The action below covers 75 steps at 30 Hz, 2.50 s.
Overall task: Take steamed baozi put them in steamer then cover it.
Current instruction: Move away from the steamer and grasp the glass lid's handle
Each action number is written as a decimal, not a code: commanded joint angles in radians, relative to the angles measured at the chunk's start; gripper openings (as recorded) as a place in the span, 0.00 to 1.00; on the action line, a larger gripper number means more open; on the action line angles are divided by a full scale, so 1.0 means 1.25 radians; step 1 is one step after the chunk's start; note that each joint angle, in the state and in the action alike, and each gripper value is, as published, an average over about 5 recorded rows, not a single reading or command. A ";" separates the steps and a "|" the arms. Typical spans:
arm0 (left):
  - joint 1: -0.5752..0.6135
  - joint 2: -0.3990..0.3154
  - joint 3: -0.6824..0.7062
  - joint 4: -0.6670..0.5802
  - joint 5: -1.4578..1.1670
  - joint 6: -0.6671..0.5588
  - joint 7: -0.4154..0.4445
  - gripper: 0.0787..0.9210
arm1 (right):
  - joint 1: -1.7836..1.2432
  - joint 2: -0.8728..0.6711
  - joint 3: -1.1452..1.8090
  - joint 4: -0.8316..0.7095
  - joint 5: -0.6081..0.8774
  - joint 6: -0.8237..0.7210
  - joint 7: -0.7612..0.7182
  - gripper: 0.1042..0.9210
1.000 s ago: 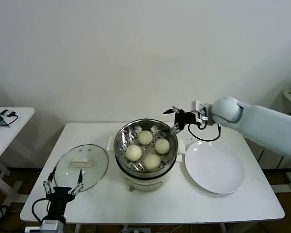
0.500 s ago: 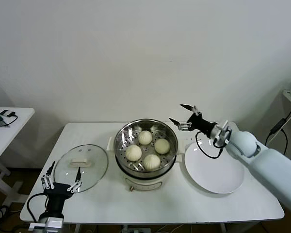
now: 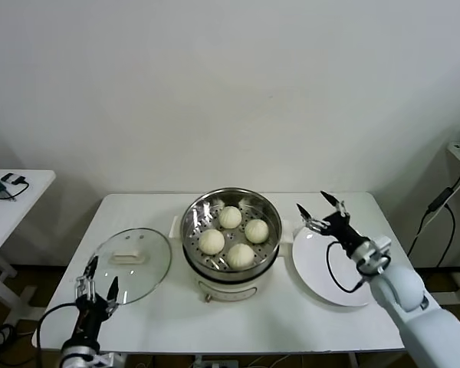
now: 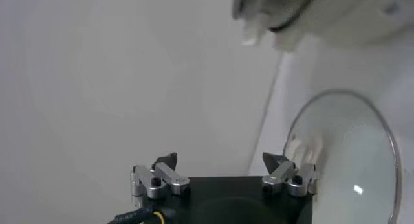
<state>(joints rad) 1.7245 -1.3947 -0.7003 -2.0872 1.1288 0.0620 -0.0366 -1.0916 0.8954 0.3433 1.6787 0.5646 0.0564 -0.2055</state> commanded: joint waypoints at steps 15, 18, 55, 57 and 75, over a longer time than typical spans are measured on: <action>-0.360 0.049 0.019 0.503 0.283 -0.161 -0.115 0.88 | -0.258 0.121 0.227 0.013 -0.093 -0.019 -0.009 0.88; -0.390 0.056 0.014 0.538 0.272 -0.159 -0.126 0.88 | -0.250 0.122 0.224 0.010 -0.103 -0.018 -0.009 0.88; -0.499 0.076 0.044 0.662 0.193 -0.180 -0.150 0.68 | -0.242 0.148 0.215 -0.048 -0.198 0.029 -0.079 0.88; -0.501 0.077 0.045 0.669 0.193 -0.183 -0.144 0.61 | -0.241 0.151 0.216 -0.052 -0.201 0.031 -0.081 0.88; -0.417 0.116 0.047 0.501 0.118 -0.150 -0.076 0.08 | -0.228 0.154 0.219 -0.065 -0.208 0.041 -0.083 0.88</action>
<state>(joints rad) 1.1243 -1.2861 -0.6405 -1.2869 1.3410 -0.1610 -0.1944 -1.3816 1.0895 0.6175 1.6029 0.3099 0.1037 -0.3081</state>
